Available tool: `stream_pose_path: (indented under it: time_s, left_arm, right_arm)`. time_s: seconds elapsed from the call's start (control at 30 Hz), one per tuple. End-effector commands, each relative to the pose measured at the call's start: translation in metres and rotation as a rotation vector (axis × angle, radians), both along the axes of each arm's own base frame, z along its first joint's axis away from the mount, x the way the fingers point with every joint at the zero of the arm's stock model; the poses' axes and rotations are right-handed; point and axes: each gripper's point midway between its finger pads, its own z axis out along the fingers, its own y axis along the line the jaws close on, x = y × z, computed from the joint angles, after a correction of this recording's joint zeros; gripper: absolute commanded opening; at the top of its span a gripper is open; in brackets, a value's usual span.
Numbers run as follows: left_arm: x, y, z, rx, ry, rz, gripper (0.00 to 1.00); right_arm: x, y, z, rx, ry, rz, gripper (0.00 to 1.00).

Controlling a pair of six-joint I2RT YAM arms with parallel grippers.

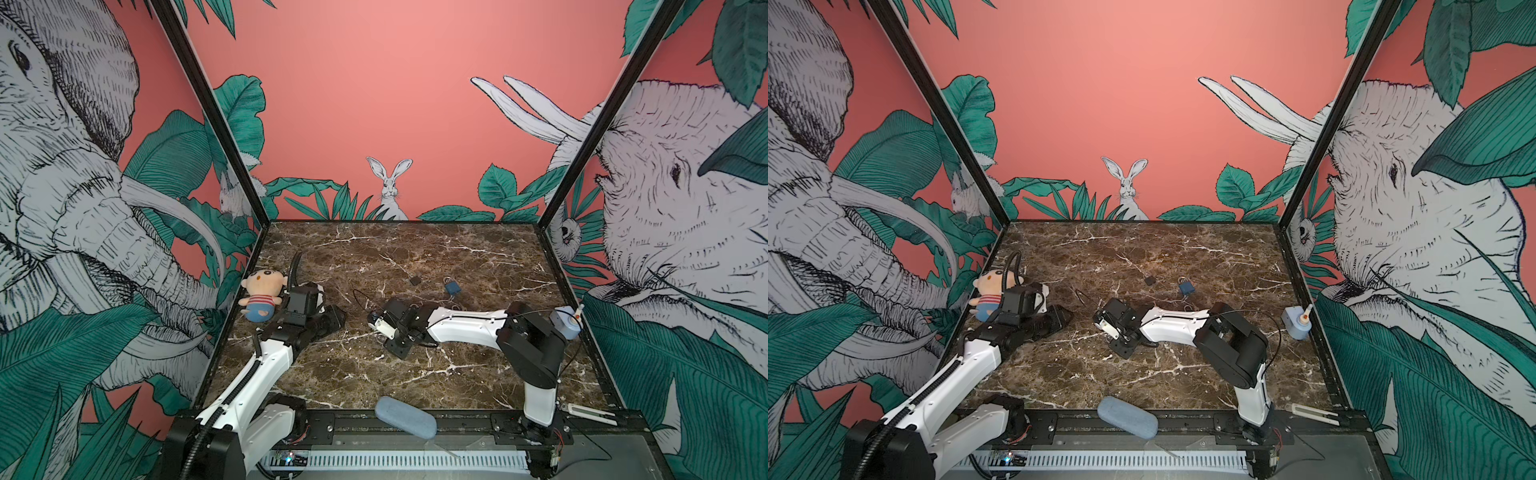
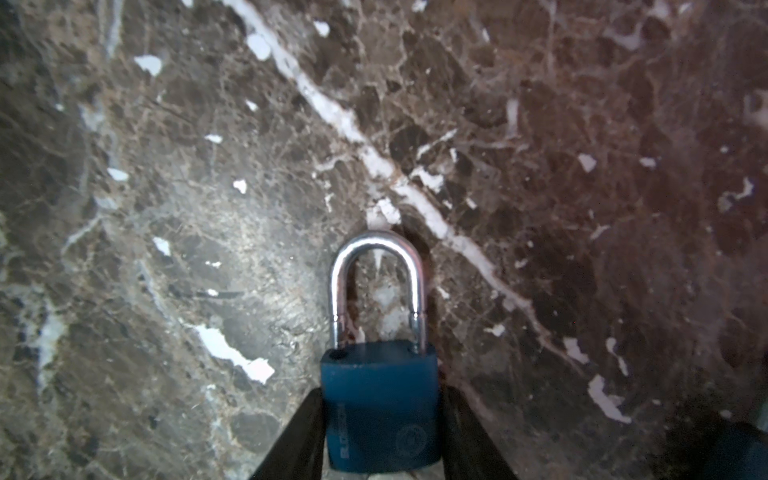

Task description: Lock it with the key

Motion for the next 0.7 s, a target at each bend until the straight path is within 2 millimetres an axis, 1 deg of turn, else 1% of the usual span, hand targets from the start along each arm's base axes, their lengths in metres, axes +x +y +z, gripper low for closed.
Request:
stream_pose_path:
  time_s: [0.0,0.07,0.17,0.37,0.53,0.6,0.67]
  left_arm:
    - [-0.0017,0.0013,-0.0073,-0.005,0.015,0.008,0.42]
    - [-0.0014,0.0013,-0.0066,-0.007,0.014,0.008,0.42]
    - [-0.0011,0.0012,-0.0058,-0.009,0.013,0.008,0.42]
    - [-0.0008,0.0015,-0.0054,-0.009,0.012,0.011,0.42]
    - [-0.0005,0.0010,-0.0052,-0.010,0.011,0.010,0.42]
    - [-0.0002,0.0013,-0.0049,-0.010,0.010,0.010,0.42]
    - [-0.0005,0.0014,-0.0055,-0.011,0.012,0.010,0.42]
  right_arm:
    - [0.0007,-0.0085,-0.0121,-0.069,0.001,-0.021,0.40]
    - [0.0003,-0.0083,-0.0123,-0.073,0.005,-0.020,0.40]
    - [-0.0006,-0.0070,-0.0114,-0.068,0.010,-0.019,0.44]
    - [-0.0034,-0.0059,-0.0111,-0.065,0.023,-0.019,0.45]
    - [-0.0055,-0.0063,-0.0148,-0.078,0.035,-0.018,0.46]
    - [-0.0051,-0.0065,-0.0164,-0.084,0.035,-0.018,0.43]
    - [-0.0048,-0.0068,-0.0175,-0.089,0.033,-0.020,0.33]
